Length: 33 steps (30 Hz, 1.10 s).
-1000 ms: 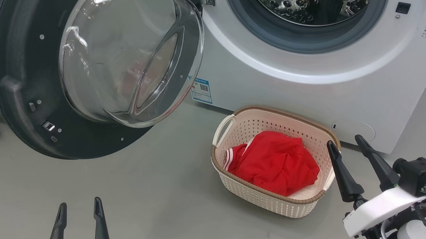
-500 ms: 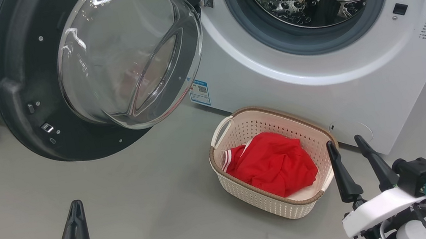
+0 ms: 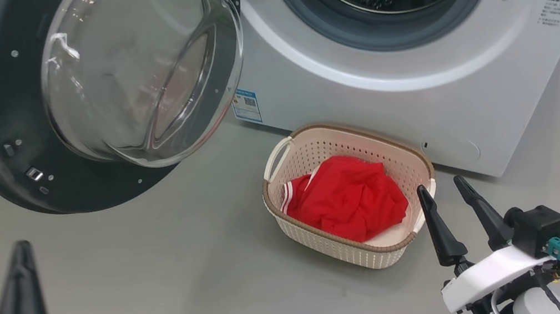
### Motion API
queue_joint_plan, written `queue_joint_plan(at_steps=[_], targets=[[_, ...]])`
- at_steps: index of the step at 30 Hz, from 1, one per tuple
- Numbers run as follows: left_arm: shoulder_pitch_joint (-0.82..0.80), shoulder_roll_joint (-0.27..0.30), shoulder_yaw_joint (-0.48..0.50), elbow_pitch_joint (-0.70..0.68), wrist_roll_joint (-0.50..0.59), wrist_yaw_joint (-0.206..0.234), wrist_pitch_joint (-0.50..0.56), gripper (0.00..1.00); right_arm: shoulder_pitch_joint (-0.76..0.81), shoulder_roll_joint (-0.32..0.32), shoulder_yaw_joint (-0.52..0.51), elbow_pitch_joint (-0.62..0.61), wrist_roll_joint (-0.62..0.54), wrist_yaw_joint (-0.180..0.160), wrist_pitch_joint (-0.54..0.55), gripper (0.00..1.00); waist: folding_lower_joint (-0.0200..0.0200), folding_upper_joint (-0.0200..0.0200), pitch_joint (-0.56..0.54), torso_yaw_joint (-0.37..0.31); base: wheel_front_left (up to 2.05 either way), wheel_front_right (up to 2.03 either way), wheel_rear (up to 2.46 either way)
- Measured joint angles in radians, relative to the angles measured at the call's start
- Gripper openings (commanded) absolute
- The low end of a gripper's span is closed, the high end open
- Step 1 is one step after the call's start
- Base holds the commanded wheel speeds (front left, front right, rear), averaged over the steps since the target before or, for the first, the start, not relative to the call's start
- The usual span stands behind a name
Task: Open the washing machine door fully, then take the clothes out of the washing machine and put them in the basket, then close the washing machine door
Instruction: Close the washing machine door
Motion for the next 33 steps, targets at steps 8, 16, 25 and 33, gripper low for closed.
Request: queue_joint_plan(at_steps=[8, 16, 25, 33], targets=[[-0.102, 0.139, 0.138, -0.070, -0.030, 0.003, 0.002, 0.00, -0.045, -0.023, 0.017, -0.021, -0.035, 0.000, 0.002, 1.00, 0.0000, 0.0000, 0.071, -0.027, 0.00, 0.00, 0.00], [-0.233, 0.256, 0.250, -0.082, -0.104, 0.003, 0.048, 0.00, -0.083, -0.055, 0.023, -0.038, -0.051, 0.000, 0.022, 1.00, 0.0000, 0.0000, 0.141, -0.053, 0.00, 0.00, 0.00], [-0.412, 0.336, 0.429, 0.063, -0.303, 0.009, 0.151, 0.00, -0.115, -0.077, 0.034, -0.050, -0.059, 0.000, 0.036, 1.00, 0.0000, 0.0000, 0.214, -0.090, 0.00, 0.00, 0.00], [-0.529, 0.334, 0.561, 0.274, -0.500, 0.077, 0.275, 0.00, -0.144, -0.074, 0.060, -0.050, -0.058, 0.000, 0.037, 1.00, 0.0000, 0.0000, 0.247, -0.134, 0.00, 0.00, 0.00]])
